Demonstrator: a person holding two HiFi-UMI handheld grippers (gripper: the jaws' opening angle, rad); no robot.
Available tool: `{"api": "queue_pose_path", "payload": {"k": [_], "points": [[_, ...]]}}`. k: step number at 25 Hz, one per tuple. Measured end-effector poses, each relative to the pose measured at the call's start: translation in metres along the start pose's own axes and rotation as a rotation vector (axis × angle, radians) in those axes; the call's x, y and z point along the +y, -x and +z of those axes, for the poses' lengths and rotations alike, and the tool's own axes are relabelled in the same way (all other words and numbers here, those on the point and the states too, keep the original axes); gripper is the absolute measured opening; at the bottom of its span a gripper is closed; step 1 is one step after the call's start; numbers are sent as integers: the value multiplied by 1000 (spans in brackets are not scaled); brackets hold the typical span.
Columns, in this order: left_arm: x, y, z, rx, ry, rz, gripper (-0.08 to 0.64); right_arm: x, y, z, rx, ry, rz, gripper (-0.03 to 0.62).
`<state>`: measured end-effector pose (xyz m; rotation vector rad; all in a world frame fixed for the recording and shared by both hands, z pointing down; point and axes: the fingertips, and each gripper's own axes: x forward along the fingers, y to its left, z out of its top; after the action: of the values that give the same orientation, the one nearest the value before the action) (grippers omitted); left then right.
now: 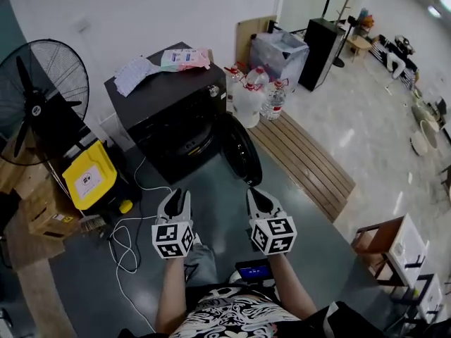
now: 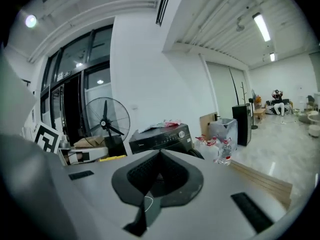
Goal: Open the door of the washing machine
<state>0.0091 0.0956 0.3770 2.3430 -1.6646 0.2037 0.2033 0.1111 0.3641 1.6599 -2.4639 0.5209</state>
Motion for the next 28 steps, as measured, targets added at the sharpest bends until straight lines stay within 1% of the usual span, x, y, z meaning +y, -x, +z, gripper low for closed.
{"api": "queue_pose_path", "payload": {"k": [2, 4, 7, 9, 13, 17, 22, 28], "points": [[-15, 22, 4, -6, -17, 24, 84, 6, 27, 1, -4, -32, 14, 2], [-25, 39, 9, -20, -17, 37, 84, 19, 47, -1, -1, -36, 43, 2], [-34, 55, 14, -41, 34, 32, 87, 35, 61, -3, 11, -22, 77, 2], [-40, 63, 13, -44, 53, 19, 87, 43, 65, -5, 21, -16, 85, 2], [-48, 75, 12, -50, 52, 6, 87, 48, 72, -7, 32, 0, 86, 2], [-54, 83, 6, -45, 28, -6, 87, 44, 77, -13, 40, -4, 73, 2], [-51, 86, 7, -46, 6, 12, 87, 42, 77, -16, 44, -1, 66, 2], [-45, 87, 7, -47, 31, 22, 86, 43, 75, -19, 54, 1, 71, 2]]}}
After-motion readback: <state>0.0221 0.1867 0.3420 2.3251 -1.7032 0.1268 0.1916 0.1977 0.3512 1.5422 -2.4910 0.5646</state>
